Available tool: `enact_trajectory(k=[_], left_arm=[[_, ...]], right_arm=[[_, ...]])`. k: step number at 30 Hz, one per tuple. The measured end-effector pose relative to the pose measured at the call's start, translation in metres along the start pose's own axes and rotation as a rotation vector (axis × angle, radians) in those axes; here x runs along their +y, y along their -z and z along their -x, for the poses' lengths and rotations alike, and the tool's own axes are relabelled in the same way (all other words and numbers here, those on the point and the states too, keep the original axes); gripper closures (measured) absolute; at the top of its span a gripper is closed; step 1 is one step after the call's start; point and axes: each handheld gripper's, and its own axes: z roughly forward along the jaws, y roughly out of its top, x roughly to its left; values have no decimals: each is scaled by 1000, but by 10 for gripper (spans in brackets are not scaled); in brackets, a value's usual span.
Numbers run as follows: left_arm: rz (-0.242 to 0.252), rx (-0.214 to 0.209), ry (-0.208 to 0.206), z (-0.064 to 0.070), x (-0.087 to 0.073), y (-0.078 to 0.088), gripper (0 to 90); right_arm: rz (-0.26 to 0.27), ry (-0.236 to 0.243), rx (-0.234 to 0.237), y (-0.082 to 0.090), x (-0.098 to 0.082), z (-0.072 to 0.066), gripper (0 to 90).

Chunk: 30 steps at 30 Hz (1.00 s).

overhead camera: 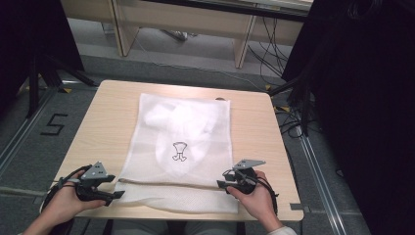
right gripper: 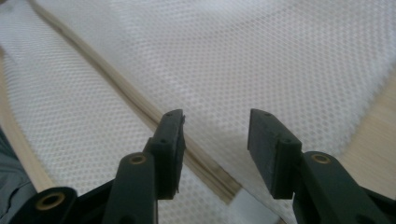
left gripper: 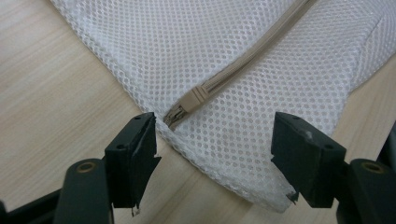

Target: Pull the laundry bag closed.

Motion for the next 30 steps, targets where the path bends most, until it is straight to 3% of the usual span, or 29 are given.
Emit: enact_trajectory(k=[1,2,3,4,5,7,8,9,17,19,23,25,26,27,30], left_arm=[[2,2,-2,0,0,0,309],[2,2,-2,0,0,0,308],[5,6,-13,-2,0,1,307],[8,-1,2,-1,0,1,307],[8,-1,2,-1,0,1,306],[5,5,-9,-2,0,2,306],[11,3,-9,-2,0,2,309],[11,3,-9,-2,0,2,309],[14,-9,2,-3,0,1,310],[20,-31,30,-2,0,1,310],[15,-21,23,-3,0,1,309],[19,-25,10,-3,0,1,309],[19,-22,10,-3,0,1,309],[21,-25,13,-3,0,1,309],[22,-30,12,-3,0,1,308]], right_arm=[[-28,35,8,1,2,-1,556],[-28,35,8,1,2,-1,556],[-17,68,13,-1,4,-6,545],[9,82,13,-5,4,-9,540],[-9,108,24,-5,6,-12,539],[-13,117,32,-6,8,-15,542],[28,138,46,-12,8,-20,544],[0,162,51,-10,11,-21,544],[14,206,68,-19,18,-29,574],[14,211,73,-22,20,-32,585],[31,234,86,-32,26,-42,600],[11,258,108,-40,33,-50,595],[38,254,113,-45,34,-53,594],[6,256,126,-46,37,-55,592],[23,268,135,-55,42,-60,575]])
